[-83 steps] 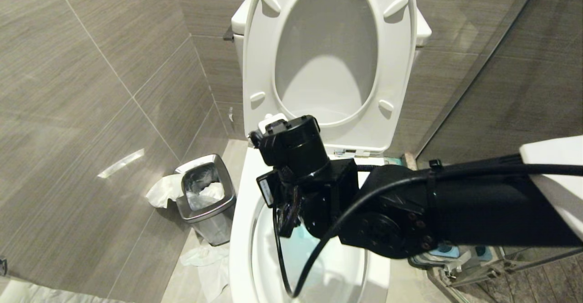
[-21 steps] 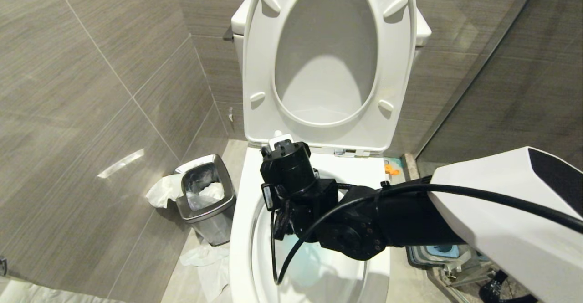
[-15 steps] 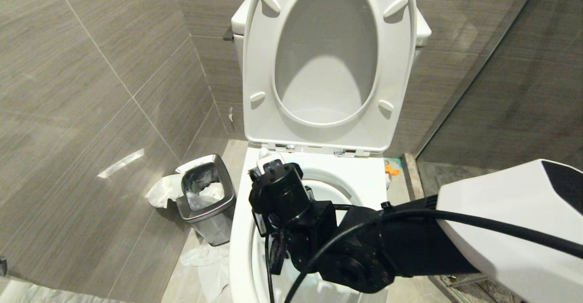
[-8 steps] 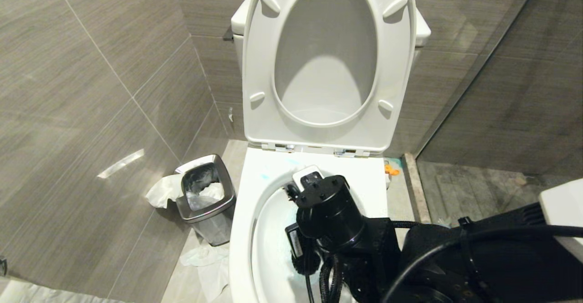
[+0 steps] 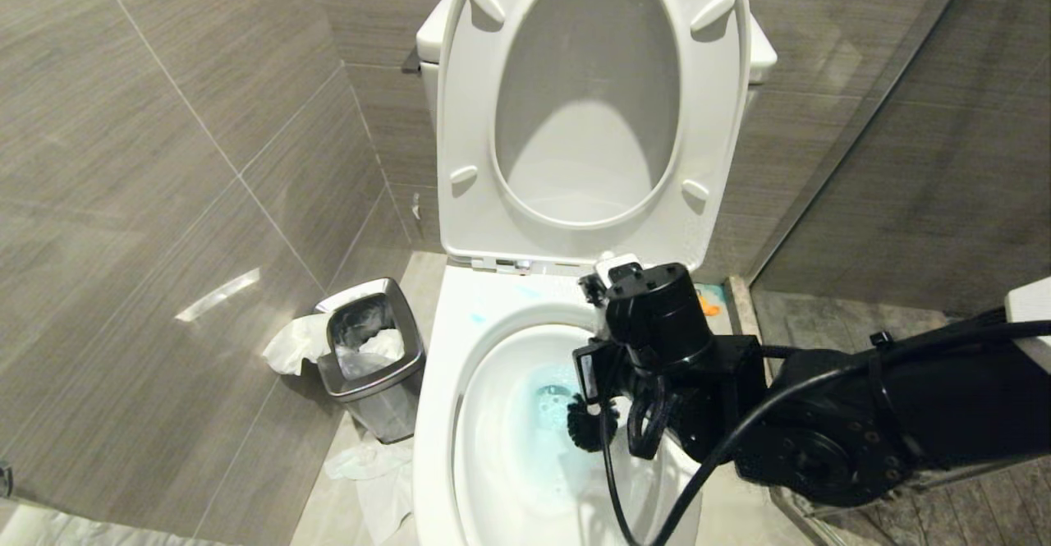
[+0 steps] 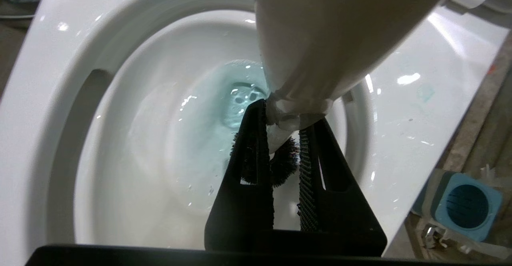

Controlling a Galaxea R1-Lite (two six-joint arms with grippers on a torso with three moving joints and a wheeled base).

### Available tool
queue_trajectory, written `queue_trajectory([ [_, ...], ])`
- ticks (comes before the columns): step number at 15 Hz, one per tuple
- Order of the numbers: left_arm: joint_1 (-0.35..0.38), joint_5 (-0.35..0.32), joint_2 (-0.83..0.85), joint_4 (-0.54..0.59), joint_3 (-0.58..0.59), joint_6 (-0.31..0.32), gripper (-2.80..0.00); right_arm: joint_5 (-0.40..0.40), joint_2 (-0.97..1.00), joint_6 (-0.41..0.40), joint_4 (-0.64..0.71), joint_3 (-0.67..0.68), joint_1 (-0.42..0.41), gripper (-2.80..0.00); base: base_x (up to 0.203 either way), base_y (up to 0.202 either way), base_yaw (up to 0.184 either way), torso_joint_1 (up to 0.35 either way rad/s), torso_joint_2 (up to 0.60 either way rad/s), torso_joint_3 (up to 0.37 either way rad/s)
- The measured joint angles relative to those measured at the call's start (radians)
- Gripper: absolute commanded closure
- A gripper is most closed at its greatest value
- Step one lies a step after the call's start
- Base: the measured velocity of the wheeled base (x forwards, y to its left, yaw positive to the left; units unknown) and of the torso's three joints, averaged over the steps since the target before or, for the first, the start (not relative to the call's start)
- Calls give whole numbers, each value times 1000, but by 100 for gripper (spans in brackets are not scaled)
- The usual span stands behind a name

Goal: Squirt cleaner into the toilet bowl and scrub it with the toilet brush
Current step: Scrub the toilet bowl

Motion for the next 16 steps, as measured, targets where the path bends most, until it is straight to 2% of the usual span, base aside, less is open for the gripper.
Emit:
queue_trajectory([
  [4, 0, 0, 0, 0, 0, 0, 0, 6, 41, -7, 1, -87, -50, 0, 0, 0, 0, 0, 0, 0],
  [9, 0, 0, 0, 0, 0, 0, 0, 5, 159, -34, 1, -267, -59, 0, 0, 0, 0, 0, 0, 0],
  [13, 0, 0, 0, 0, 0, -1, 0, 2, 266, -53, 10, -440, -28, 0, 0, 0, 0, 0, 0, 0],
  [16, 0, 0, 0, 0, 0, 0, 0, 0, 315, -55, 29, -513, 29, 0, 0, 0, 0, 0, 0, 0],
])
